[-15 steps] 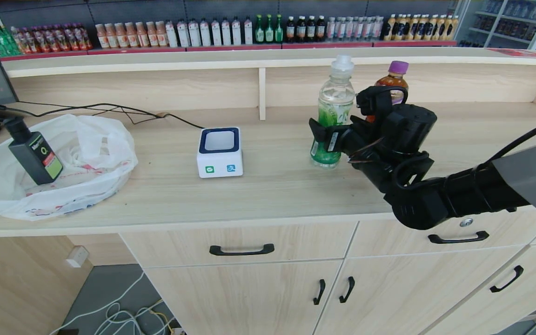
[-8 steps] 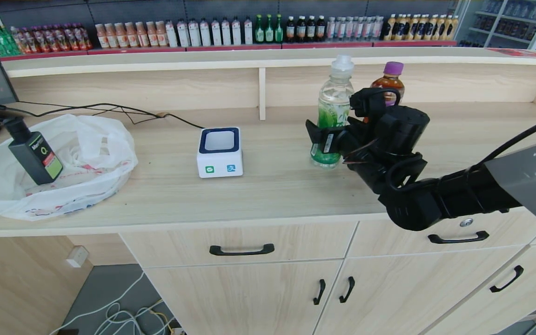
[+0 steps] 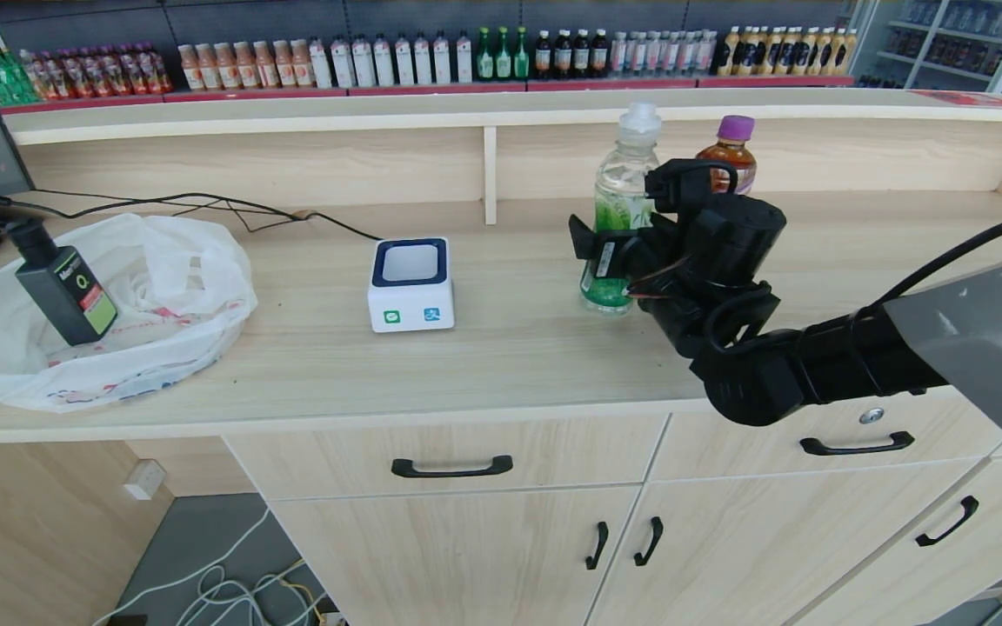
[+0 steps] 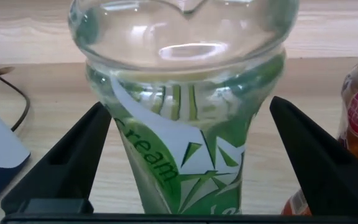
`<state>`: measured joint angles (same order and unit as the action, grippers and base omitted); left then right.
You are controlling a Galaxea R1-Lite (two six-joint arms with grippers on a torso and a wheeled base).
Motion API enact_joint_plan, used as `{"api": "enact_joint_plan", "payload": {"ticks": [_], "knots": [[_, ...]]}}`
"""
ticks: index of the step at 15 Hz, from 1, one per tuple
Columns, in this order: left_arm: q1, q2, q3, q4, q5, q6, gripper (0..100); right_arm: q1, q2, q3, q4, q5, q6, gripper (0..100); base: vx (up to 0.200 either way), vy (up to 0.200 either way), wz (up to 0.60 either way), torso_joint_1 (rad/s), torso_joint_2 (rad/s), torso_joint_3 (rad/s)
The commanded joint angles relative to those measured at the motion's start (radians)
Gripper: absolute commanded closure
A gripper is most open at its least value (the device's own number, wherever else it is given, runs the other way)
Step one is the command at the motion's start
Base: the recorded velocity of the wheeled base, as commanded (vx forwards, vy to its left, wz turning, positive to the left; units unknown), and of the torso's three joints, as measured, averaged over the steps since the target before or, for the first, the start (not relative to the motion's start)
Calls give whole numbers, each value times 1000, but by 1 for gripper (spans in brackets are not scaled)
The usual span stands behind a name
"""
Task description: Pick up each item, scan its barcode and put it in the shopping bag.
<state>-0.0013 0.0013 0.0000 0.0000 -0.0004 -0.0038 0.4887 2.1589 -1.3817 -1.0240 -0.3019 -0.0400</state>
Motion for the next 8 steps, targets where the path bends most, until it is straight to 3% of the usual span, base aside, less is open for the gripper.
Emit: {"api": "enact_joint_plan", "payload": {"ticks": [1,8], "knots": [[0,0,0,0,-1,-1,0,5,25,-31,1,0,-6,0,0,0,0,0,0,0],[0,0,0,0,0,-1,0,7,53,-86,1,-6,-15,0,0,0,0,0,0,0]]}}
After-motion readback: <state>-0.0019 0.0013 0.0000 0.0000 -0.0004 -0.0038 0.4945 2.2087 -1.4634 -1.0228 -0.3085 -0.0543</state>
